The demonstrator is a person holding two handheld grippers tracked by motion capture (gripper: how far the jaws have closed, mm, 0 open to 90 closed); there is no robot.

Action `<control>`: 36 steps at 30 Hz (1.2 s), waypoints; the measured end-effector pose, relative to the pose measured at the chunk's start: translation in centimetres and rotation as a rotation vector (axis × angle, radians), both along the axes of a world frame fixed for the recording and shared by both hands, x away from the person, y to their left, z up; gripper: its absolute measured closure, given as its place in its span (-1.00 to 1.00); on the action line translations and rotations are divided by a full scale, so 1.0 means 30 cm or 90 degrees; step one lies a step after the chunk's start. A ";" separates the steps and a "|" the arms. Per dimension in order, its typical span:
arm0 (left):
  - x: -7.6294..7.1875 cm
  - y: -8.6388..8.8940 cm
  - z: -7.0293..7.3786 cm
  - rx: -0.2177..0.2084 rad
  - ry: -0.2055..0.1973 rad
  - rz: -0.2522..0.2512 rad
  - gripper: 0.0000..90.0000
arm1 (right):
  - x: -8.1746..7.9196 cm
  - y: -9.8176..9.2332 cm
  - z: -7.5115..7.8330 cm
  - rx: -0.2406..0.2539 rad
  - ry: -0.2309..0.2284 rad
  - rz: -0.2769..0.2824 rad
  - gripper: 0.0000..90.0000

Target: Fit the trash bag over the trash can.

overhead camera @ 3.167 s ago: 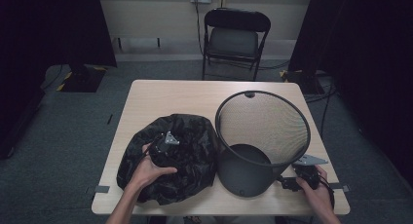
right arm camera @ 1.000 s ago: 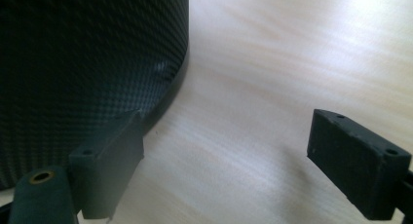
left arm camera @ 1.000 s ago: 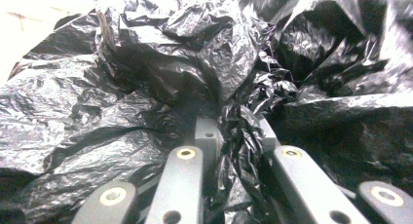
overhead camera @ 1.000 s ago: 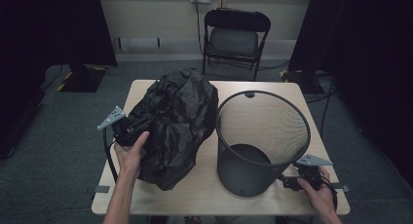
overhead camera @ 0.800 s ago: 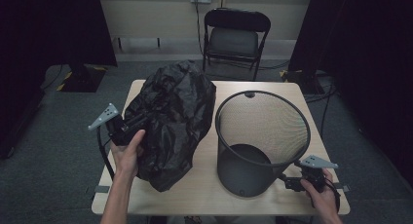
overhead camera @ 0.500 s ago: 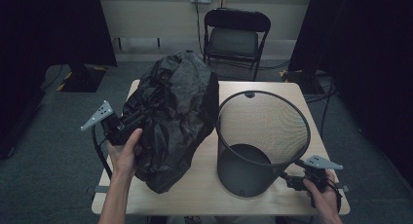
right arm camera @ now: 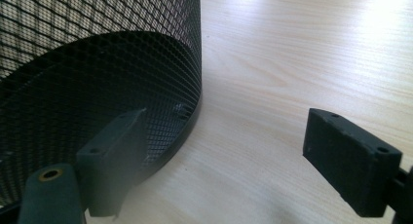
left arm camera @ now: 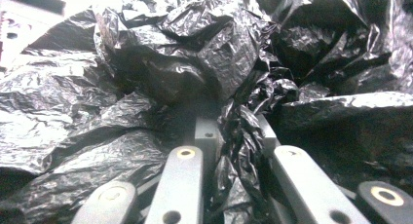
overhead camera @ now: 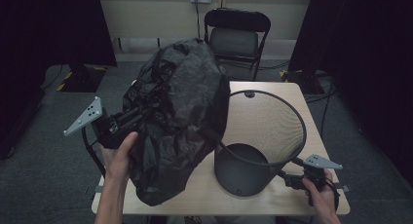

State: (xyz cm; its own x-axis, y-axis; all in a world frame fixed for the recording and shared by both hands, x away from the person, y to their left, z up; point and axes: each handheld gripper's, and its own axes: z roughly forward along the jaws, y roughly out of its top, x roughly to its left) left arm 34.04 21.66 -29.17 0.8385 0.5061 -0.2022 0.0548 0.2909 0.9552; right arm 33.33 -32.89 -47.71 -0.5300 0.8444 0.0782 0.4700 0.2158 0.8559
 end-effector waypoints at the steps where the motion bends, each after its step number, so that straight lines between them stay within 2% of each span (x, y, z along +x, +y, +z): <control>1: -0.002 -0.007 0.002 0.006 -0.002 -0.002 0.78 | 0.005 0.004 -0.002 -0.003 -0.001 0.001 -0.66; 6: -0.003 -0.029 0.006 0.016 -0.001 -0.006 0.78 | 0.018 0.030 -0.005 -0.004 -0.001 0.011 -0.65; 12: -0.008 -0.046 0.021 0.021 -0.006 -0.011 0.78 | 0.029 0.078 0.001 -0.024 -0.004 0.039 -0.65; 15: -0.010 -0.055 0.029 0.019 -0.009 -0.016 0.78 | 0.033 0.089 0.012 -0.016 -0.009 0.041 -0.68; 17: -0.012 -0.065 0.036 0.023 -0.013 -0.019 0.78 | 0.039 0.084 0.029 0.000 -0.016 0.030 -0.70; 21: -0.014 -0.095 0.050 0.031 -0.019 -0.029 0.78 | 0.060 0.077 0.051 0.011 -0.027 -0.004 -0.70; 27: 0.001 -0.168 0.094 0.059 -0.030 -0.043 0.78 | 0.105 0.075 0.064 0.005 -0.037 -0.046 -0.70; 31: 0.012 -0.218 0.119 0.075 -0.034 -0.053 0.78 | 0.129 0.084 0.069 0.026 -0.040 -0.049 -0.70; 34: 0.019 -0.255 0.128 0.094 -0.037 -0.052 0.78 | 0.129 0.098 0.063 0.019 -0.038 -0.038 -0.66; 36: 0.022 -0.279 0.132 0.107 -0.038 -0.057 0.78 | 0.126 0.105 0.063 0.014 -0.042 -0.046 -0.65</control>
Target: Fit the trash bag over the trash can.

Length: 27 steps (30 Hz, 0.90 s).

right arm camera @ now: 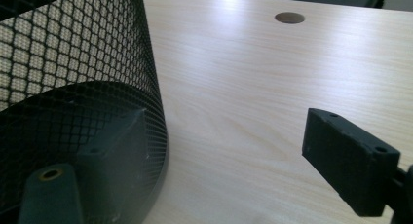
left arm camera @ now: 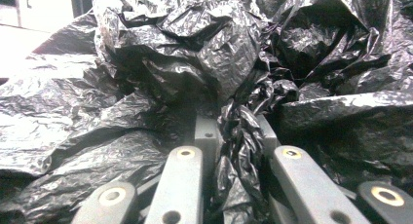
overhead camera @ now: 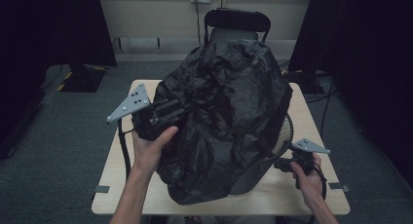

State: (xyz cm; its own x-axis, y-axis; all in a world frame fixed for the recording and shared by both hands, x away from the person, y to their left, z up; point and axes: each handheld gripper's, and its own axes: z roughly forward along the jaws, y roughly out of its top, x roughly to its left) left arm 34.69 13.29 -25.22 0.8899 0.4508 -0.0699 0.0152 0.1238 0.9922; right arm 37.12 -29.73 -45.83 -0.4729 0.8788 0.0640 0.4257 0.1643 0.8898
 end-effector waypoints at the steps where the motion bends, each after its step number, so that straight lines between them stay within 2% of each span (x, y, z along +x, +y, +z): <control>1: 0.001 -0.015 0.003 0.008 -0.001 -0.001 0.78 | 0.000 0.003 0.000 0.001 -0.004 -0.004 -0.62; 7: 0.014 -0.071 0.027 0.044 -0.010 -0.004 0.78 | -0.001 0.020 -0.001 0.012 -0.004 0.007 -0.53; 9: 0.019 -0.077 0.035 0.058 -0.013 -0.001 0.78 | -0.006 0.028 0.001 0.014 -0.006 0.017 -0.50; 11: 0.026 -0.078 0.040 0.060 -0.009 0.003 0.78 | -0.008 0.034 0.002 0.018 -0.006 0.023 -0.50; 16: 0.046 -0.070 0.046 0.085 -0.001 0.009 0.78 | -0.014 0.073 0.007 0.034 -0.008 0.062 -0.50; 22: 0.027 -0.060 0.060 0.109 -0.008 0.006 0.78 | -0.020 0.152 0.008 0.045 -0.006 0.112 -0.51; 24: 0.022 -0.053 0.062 0.097 -0.005 -0.017 0.78 | -0.022 0.175 0.008 0.046 -0.006 0.127 -0.52; 25: 0.017 -0.052 0.064 0.102 -0.006 -0.025 0.78 | -0.023 0.183 0.008 0.046 -0.006 0.131 -0.52; 27: 0.000 -0.059 0.067 0.146 -0.020 0.000 0.77 | -0.026 0.203 0.011 0.047 -0.008 0.142 -0.53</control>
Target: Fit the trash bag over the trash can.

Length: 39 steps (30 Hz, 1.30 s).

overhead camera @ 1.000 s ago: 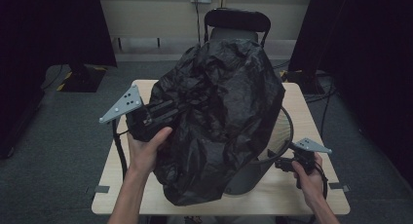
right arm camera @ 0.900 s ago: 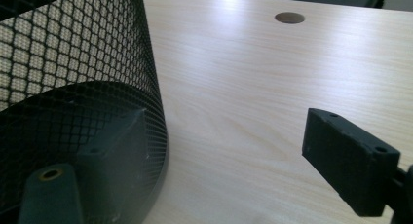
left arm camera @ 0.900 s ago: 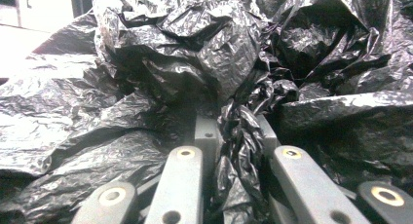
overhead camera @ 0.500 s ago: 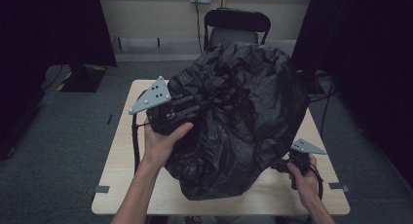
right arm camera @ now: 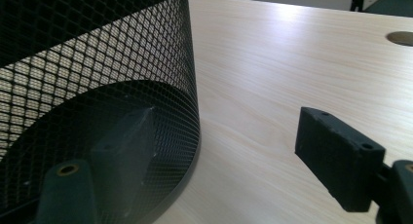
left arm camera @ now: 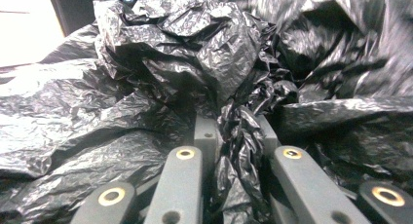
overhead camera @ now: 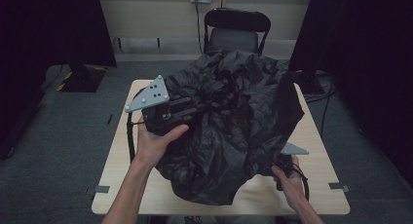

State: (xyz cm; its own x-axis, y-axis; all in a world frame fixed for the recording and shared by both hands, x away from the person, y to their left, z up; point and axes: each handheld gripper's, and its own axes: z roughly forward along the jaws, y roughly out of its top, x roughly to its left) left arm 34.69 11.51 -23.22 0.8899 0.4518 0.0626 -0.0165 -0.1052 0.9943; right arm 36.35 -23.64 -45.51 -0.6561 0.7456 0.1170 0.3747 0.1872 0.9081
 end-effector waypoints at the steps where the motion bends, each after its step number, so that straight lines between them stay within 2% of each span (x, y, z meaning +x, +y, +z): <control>1: -0.005 -0.003 0.000 0.017 -0.004 0.005 0.77 | 0.000 0.009 0.001 0.001 0.000 0.005 -0.54; 4: -0.020 -0.006 -0.003 0.036 -0.011 -0.001 0.76 | -0.001 0.025 0.003 0.002 -0.001 0.011 -0.55; 6: -0.024 -0.007 -0.006 0.047 -0.015 0.003 0.71 | -0.001 0.024 0.004 0.004 0.002 0.014 -0.62; 7: -0.023 -0.008 -0.009 0.051 -0.015 0.007 0.61 | -0.001 0.021 0.005 0.004 0.003 0.016 -0.69; 8: -0.021 -0.008 -0.011 0.051 -0.009 0.019 0.43 | -0.002 0.017 0.007 0.004 0.003 0.016 -0.72; 10: -0.011 -0.003 -0.015 0.042 -0.001 0.044 0.07 | -0.006 0.004 0.014 0.005 0.002 0.007 -0.72; 13: 0.000 0.012 -0.021 0.023 0.005 0.075 -0.32 | -0.011 -0.019 0.028 0.005 -0.003 -0.009 -0.73; 18: 0.006 0.033 -0.031 0.012 0.010 0.093 -0.59 | -0.014 -0.064 0.049 0.003 -0.017 -0.036 -0.73; 20: 0.008 0.046 -0.032 0.002 0.016 0.095 -0.60 | -0.016 -0.080 0.063 0.013 -0.021 -0.040 -0.73; 25: 0.002 0.078 -0.031 -0.045 0.025 0.084 -0.55 | -0.023 -0.117 0.105 0.039 -0.035 -0.058 -0.74; 28: -0.008 0.094 -0.027 -0.040 0.022 0.086 -0.52 | -0.028 -0.138 0.128 0.065 -0.034 -0.054 -0.74; 31: -0.015 0.121 -0.032 -0.045 0.025 0.093 -0.51 | -0.048 -0.153 0.147 0.055 -0.035 -0.047 -0.70; 34: -0.027 0.160 -0.052 -0.065 0.031 0.103 -0.50 | -0.077 -0.169 0.164 0.055 -0.037 -0.042 -0.66; 37: -0.043 0.201 -0.081 -0.068 0.039 0.115 -0.45 | -0.114 -0.183 0.182 0.062 -0.042 -0.036 -0.56; 39: -0.058 0.228 -0.103 -0.083 0.042 0.126 -0.43 | -0.143 -0.185 0.199 0.078 -0.040 -0.034 -0.39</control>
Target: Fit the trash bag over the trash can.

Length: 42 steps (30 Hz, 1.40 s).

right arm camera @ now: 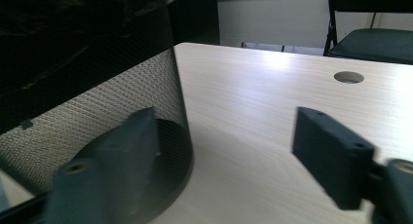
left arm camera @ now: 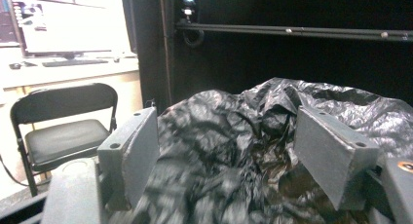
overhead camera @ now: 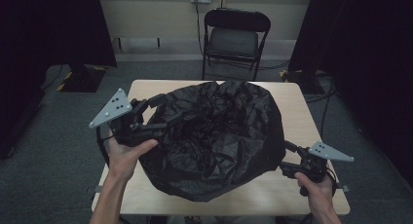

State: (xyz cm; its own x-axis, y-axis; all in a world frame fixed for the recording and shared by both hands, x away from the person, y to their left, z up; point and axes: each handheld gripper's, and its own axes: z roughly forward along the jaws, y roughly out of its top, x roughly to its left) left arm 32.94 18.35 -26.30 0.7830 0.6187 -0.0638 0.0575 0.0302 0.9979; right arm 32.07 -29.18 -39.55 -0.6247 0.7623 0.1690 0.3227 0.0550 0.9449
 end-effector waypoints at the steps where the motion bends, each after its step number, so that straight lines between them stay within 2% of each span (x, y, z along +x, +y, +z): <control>1: -0.008 0.013 -0.009 0.001 0.004 0.004 -0.41 | -0.016 0.001 0.010 -0.003 -0.005 0.004 -0.32; 3: -0.022 0.035 -0.024 0.012 0.009 0.008 -0.41 | -0.047 0.002 0.031 0.001 -0.015 0.030 -0.24; 7: -0.048 0.080 -0.054 0.026 0.022 0.010 -0.44 | -0.100 -0.006 0.083 0.014 -0.017 0.044 -0.31; 10: -0.054 0.109 -0.077 0.027 0.032 0.018 -0.35 | -0.127 -0.020 0.126 0.016 -0.023 0.038 -0.44; 12: -0.058 0.126 -0.089 0.021 0.034 0.021 -0.35 | -0.128 -0.041 0.153 0.024 -0.036 0.018 -0.47; 14: -0.059 0.138 -0.098 0.008 0.035 0.016 -0.34 | -0.128 -0.061 0.177 0.035 -0.047 0.002 -0.53; 16: -0.057 0.141 -0.109 0.000 0.038 0.015 -0.29 | -0.131 -0.066 0.203 0.046 -0.063 0.003 -0.54; 17: -0.057 0.138 -0.116 -0.001 0.044 0.004 -0.25 | -0.132 -0.062 0.217 0.046 -0.071 0.005 -0.54; 18: -0.058 0.135 -0.124 -0.003 0.043 -0.005 -0.14 | -0.133 -0.055 0.231 0.049 -0.079 0.011 -0.54; 20: -0.065 0.128 -0.140 -0.014 0.035 -0.002 -0.10 | -0.132 -0.038 0.260 0.055 -0.096 0.021 -0.56; 21: -0.064 0.124 -0.147 -0.015 0.040 -0.008 -0.08 | -0.130 -0.030 0.274 0.065 -0.106 0.030 -0.58; 23: -0.057 0.111 -0.158 -0.001 0.053 -0.012 -0.10 | -0.122 -0.008 0.298 0.086 -0.119 0.050 -0.66; 25: -0.051 0.104 -0.169 -0.021 0.060 -0.021 -0.13 | -0.112 0.028 0.311 0.093 -0.121 0.078 -0.73; 28: -0.044 0.098 -0.176 -0.029 0.063 -0.022 -0.19 | -0.097 0.085 0.305 0.101 -0.120 0.126 -0.75; 32: -0.049 0.098 -0.174 -0.024 0.057 -0.018 -0.21 | -0.076 0.133 0.280 0.108 -0.109 0.165 -0.72; 33: -0.050 0.099 -0.174 -0.024 0.057 -0.019 -0.21 | -0.071 0.140 0.274 0.108 -0.102 0.175 -0.62; 36: -0.050 0.098 -0.173 -0.024 0.058 -0.020 -0.21 | -0.062 0.156 0.259 0.084 -0.094 0.192 -0.09; 38: -0.047 0.098 -0.174 -0.025 0.062 -0.024 -0.21 | -0.065 0.167 0.248 0.069 -0.100 0.196 0.17; 42: -0.046 0.099 -0.175 -0.028 0.063 -0.026 -0.21 | -0.064 0.173 0.235 0.084 -0.114 0.201 0.67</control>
State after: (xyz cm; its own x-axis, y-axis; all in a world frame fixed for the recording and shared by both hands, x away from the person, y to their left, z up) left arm 31.55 21.31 -31.55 0.7962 0.5814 -0.1675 0.1571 0.0687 0.9852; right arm 30.14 -24.00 -32.51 -0.8538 0.5067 0.1193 0.1380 -0.0008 0.9904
